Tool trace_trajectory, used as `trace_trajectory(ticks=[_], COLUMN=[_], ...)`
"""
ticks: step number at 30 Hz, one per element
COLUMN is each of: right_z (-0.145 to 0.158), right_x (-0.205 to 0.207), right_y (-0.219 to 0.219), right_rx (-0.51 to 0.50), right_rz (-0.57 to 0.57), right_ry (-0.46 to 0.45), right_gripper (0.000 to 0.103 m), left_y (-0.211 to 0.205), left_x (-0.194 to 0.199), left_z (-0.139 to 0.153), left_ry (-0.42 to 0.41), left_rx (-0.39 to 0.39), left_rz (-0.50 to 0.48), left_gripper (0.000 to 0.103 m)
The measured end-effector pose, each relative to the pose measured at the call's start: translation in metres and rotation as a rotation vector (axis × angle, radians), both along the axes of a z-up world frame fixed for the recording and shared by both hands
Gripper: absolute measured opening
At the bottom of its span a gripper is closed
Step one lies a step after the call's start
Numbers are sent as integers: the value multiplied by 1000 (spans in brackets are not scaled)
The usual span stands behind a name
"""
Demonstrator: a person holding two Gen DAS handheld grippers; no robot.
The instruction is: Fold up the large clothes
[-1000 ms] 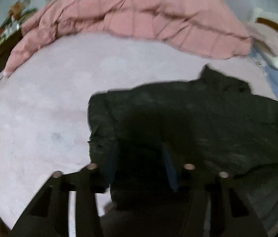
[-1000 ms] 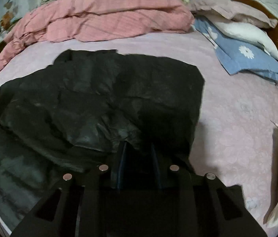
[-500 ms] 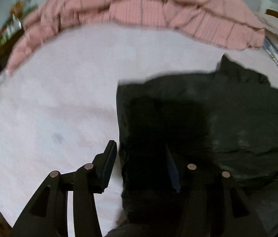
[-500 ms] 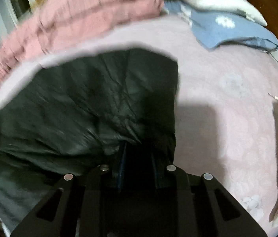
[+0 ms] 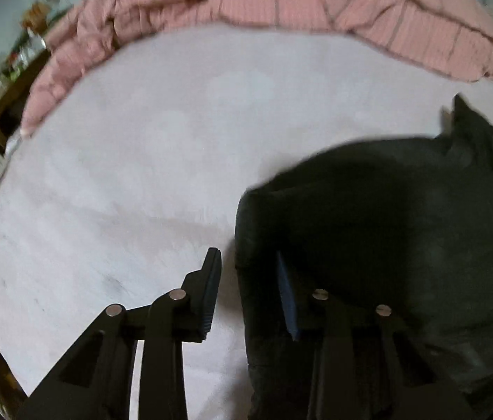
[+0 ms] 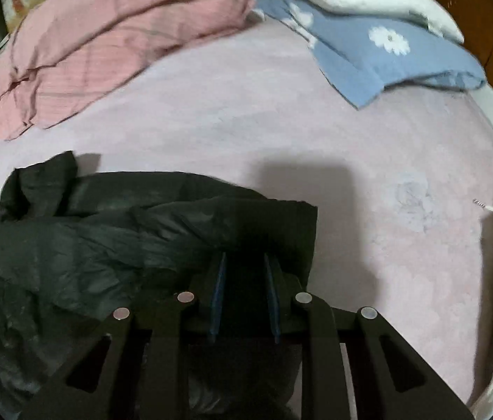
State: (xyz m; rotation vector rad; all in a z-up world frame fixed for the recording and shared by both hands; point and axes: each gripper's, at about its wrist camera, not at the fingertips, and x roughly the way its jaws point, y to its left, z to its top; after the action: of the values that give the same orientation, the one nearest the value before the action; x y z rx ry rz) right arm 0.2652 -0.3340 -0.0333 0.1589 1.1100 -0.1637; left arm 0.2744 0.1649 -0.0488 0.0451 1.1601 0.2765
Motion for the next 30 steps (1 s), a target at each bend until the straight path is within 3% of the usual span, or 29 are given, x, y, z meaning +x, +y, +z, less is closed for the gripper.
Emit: trace_trajectory(ticks=[4,7,11,18,23,27,30], right_z=[-1,15,59,107,106,88,65], right_x=[4,-12,-64,-178,-249,-299,-318], right_y=[-10,-12,-7,20,38,66,82], right_rx=[28,0,12,44,113,48,96], right_rz=[30,54,120,224,250,285,312], right_ry=[-5,-66,-232,-426,-477,-514,-475], right_gripper=[21,21,21,23,23,23,25], left_y=[5,-2,-12,-37,-58,-88,-101], left_x=[0,-19,-66,-157,-213,-256,-278], left_z=[0,27,72,121,119,101,82], left_ry=[-15,-125,-300,-463,-501,-546,-540], left_rx=[-35,21,23,9,-32,18,-43], left_rz=[2,-15,-77,-124,-161,-209,-181], left_gripper=[33,33,33,33,34,35,38])
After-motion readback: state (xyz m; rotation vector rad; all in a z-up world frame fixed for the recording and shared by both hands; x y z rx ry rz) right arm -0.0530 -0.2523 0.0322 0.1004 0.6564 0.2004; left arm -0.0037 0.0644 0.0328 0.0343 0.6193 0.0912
